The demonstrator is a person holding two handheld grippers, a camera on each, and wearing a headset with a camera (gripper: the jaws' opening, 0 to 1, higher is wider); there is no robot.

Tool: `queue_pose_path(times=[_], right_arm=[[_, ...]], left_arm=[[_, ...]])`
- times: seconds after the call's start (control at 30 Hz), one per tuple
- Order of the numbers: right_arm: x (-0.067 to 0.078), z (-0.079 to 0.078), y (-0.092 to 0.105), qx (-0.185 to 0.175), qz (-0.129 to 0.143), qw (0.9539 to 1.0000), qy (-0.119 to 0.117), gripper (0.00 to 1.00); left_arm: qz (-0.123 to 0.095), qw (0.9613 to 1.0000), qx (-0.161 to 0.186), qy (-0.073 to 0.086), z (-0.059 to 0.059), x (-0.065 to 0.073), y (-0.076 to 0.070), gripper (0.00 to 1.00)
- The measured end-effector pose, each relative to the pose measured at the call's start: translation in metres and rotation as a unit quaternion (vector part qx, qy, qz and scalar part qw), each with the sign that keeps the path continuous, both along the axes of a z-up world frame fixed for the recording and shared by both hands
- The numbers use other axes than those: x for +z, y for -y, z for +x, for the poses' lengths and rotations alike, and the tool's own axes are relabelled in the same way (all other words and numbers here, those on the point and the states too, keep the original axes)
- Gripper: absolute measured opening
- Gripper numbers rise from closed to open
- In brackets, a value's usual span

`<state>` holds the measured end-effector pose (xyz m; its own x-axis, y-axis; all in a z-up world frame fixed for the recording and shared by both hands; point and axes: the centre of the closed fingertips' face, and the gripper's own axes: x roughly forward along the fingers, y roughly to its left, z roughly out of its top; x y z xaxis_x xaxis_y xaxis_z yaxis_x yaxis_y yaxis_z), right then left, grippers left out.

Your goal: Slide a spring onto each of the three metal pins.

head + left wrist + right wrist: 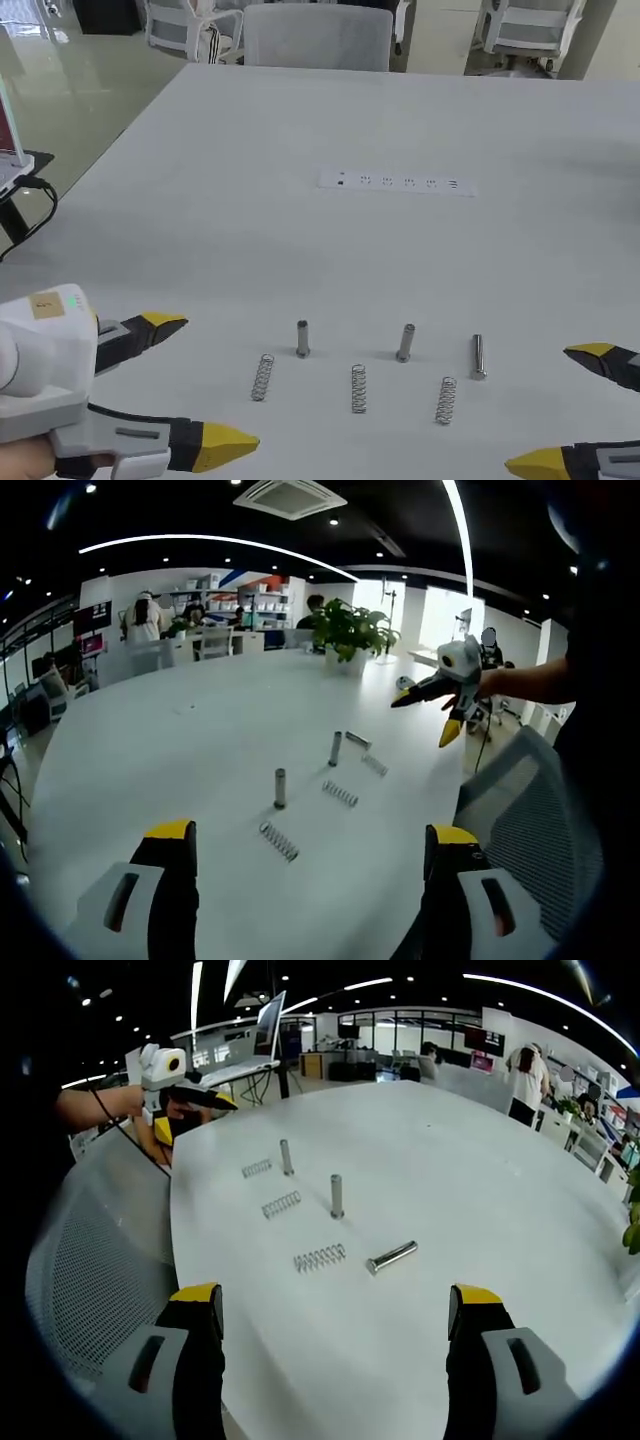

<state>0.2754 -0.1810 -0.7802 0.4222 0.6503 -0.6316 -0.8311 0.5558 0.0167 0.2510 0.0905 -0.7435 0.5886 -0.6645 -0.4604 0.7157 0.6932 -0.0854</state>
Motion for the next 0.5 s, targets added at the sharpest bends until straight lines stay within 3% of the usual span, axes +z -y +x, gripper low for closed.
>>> queue_pose_path(times=[0.13, 0.23, 0.5], right_arm=[[0.001, 0.001, 0.001, -0.002, 0.002, 1.0, 0.001, 0.94], [0.002, 0.0, 0.003, -0.002, 0.001, 1.0, 0.002, 0.94], [0.008, 0.004, 0.004, -0.007, 0.007, 0.9999, 0.01, 0.94]], left_arm=[[0.006, 1.0, -0.002, -0.005, 0.001, -0.004, -0.001, 0.91], [0.0, 1.0, -0.001, 0.008, 0.003, 0.001, 0.003, 0.97], [-0.01, 0.9998, 0.001, 0.016, 0.009, 0.006, 0.007, 0.98]])
